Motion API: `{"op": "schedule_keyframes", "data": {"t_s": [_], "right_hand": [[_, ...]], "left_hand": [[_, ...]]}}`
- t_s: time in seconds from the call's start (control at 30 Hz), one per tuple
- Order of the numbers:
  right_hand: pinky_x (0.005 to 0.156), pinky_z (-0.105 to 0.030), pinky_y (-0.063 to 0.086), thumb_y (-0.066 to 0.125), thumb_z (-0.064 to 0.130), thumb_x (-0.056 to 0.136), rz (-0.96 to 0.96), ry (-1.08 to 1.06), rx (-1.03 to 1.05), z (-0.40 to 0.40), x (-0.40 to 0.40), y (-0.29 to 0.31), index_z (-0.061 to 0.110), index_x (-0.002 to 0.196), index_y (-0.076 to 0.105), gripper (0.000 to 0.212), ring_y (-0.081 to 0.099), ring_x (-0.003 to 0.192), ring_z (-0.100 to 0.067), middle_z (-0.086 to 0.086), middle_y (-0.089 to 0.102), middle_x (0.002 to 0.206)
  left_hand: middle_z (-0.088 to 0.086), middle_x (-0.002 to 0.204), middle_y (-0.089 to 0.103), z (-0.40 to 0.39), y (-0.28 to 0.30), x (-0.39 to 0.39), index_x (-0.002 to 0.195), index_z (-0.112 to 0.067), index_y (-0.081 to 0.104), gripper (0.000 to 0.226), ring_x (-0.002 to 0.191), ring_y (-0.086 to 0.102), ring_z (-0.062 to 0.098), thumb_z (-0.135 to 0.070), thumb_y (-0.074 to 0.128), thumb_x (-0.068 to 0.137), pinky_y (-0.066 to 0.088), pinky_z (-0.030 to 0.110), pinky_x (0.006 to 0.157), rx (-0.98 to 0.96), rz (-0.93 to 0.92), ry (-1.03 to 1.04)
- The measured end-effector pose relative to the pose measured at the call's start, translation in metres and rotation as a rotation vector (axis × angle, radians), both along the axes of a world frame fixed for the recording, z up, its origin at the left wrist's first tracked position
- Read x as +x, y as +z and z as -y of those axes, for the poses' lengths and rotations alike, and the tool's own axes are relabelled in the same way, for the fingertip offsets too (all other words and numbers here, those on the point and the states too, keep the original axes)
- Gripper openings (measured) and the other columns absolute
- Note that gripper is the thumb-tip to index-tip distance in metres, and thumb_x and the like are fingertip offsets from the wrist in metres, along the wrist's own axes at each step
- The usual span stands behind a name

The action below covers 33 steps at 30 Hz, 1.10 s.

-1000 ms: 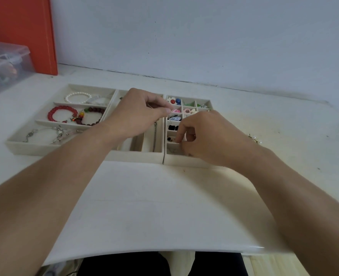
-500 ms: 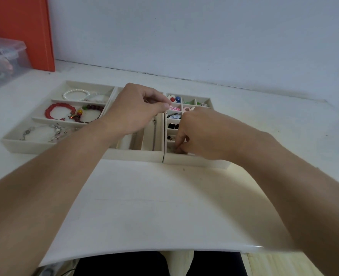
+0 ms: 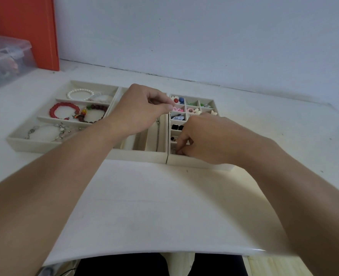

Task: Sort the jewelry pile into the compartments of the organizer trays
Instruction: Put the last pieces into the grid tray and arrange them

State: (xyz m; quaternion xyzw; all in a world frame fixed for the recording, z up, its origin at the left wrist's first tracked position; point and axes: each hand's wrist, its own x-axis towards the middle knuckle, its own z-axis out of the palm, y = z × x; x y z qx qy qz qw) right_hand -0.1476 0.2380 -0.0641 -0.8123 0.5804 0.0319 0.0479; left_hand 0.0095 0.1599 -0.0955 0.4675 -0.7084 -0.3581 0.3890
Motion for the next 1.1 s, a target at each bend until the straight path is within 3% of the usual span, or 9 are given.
{"op": "schedule_keyframes", "data": {"t_s": [0.1, 0.27, 0.4, 0.57, 0.7, 0.8, 0.93, 1.1], "right_hand": [[0.065, -0.025, 0.040, 0.061, 0.032, 0.096, 0.030, -0.010, 0.035, 0.001, -0.002, 0.001, 0.044, 0.105, 0.076, 0.021, 0.049, 0.078, -0.003, 0.025, 0.047, 0.068], [0.054, -0.011, 0.032, 0.061, 0.029, 0.096, 0.131, -0.027, 0.136, 0.003, -0.009, 0.001, 0.038, 0.099, 0.077, 0.018, 0.048, 0.064, 0.016, 0.045, 0.047, 0.056], [0.057, -0.017, 0.037, 0.063, 0.026, 0.093, 0.163, -0.054, 0.119, 0.003, -0.014, 0.002, 0.036, 0.095, 0.078, 0.018, 0.051, 0.064, 0.003, 0.022, 0.053, 0.057], [0.057, -0.018, 0.034, 0.060, 0.027, 0.096, 0.158, -0.053, 0.130, 0.002, -0.012, 0.000, 0.038, 0.099, 0.077, 0.020, 0.048, 0.066, 0.003, 0.021, 0.050, 0.066], [0.050, -0.010, 0.036, 0.062, 0.027, 0.095, 0.216, -0.065, 0.137, 0.003, -0.015, 0.003, 0.037, 0.095, 0.076, 0.018, 0.051, 0.058, 0.015, 0.034, 0.053, 0.054], [0.047, -0.007, 0.036, 0.066, 0.030, 0.093, 0.315, -0.128, 0.067, 0.008, -0.030, 0.011, 0.037, 0.088, 0.077, 0.014, 0.052, 0.049, 0.008, 0.030, 0.054, 0.051], [0.043, -0.013, 0.041, 0.080, 0.030, 0.084, 0.579, -0.242, -0.130, 0.012, -0.042, 0.009, 0.034, 0.083, 0.074, 0.007, 0.054, 0.047, -0.004, 0.017, 0.062, 0.061], [0.060, -0.011, 0.045, 0.087, 0.032, 0.075, 0.734, -0.194, -0.266, 0.013, -0.031, -0.008, 0.033, 0.094, 0.069, 0.026, 0.061, 0.068, -0.001, 0.017, 0.073, 0.087]], "left_hand": [[-0.015, 0.087, 0.075, 0.001, -0.001, 0.000, 0.086, -0.028, 0.079, 0.010, 0.086, 0.068, -0.005, -0.019, 0.075, 0.088, 0.047, 0.009, 0.081, 0.002, -0.002, 0.010], [-0.014, 0.089, 0.075, 0.002, -0.003, 0.000, 0.088, -0.027, 0.079, 0.008, 0.084, 0.067, -0.006, -0.020, 0.076, 0.087, 0.045, -0.001, 0.073, 0.003, 0.008, 0.016], [-0.011, 0.089, 0.076, 0.003, -0.004, -0.001, 0.090, -0.026, 0.080, 0.007, 0.079, 0.065, -0.006, -0.020, 0.076, 0.087, 0.043, -0.002, 0.070, -0.002, 0.020, 0.020], [-0.011, 0.084, 0.075, 0.003, -0.005, -0.001, 0.089, -0.027, 0.079, 0.006, 0.067, 0.061, -0.010, -0.021, 0.078, 0.086, 0.043, 0.002, 0.065, -0.004, 0.011, 0.022], [-0.004, 0.079, 0.075, 0.002, -0.004, 0.000, 0.089, -0.020, 0.075, 0.008, 0.071, 0.065, -0.002, -0.023, 0.081, 0.083, 0.047, 0.011, 0.071, -0.007, 0.005, 0.035], [-0.003, 0.075, 0.076, 0.000, -0.001, 0.000, 0.088, -0.013, 0.070, 0.018, 0.066, 0.066, -0.003, -0.025, 0.082, 0.082, 0.049, 0.010, 0.068, -0.016, -0.023, 0.035], [0.000, 0.074, 0.077, -0.005, 0.003, -0.002, 0.088, -0.008, 0.070, 0.022, 0.062, 0.064, -0.003, -0.027, 0.081, 0.083, 0.046, 0.006, 0.061, -0.022, -0.062, -0.016], [-0.012, 0.067, 0.072, -0.005, 0.001, -0.004, 0.080, -0.012, 0.075, 0.019, 0.061, 0.061, -0.002, -0.026, 0.085, 0.076, 0.046, 0.008, 0.063, -0.046, -0.086, -0.080]]}}
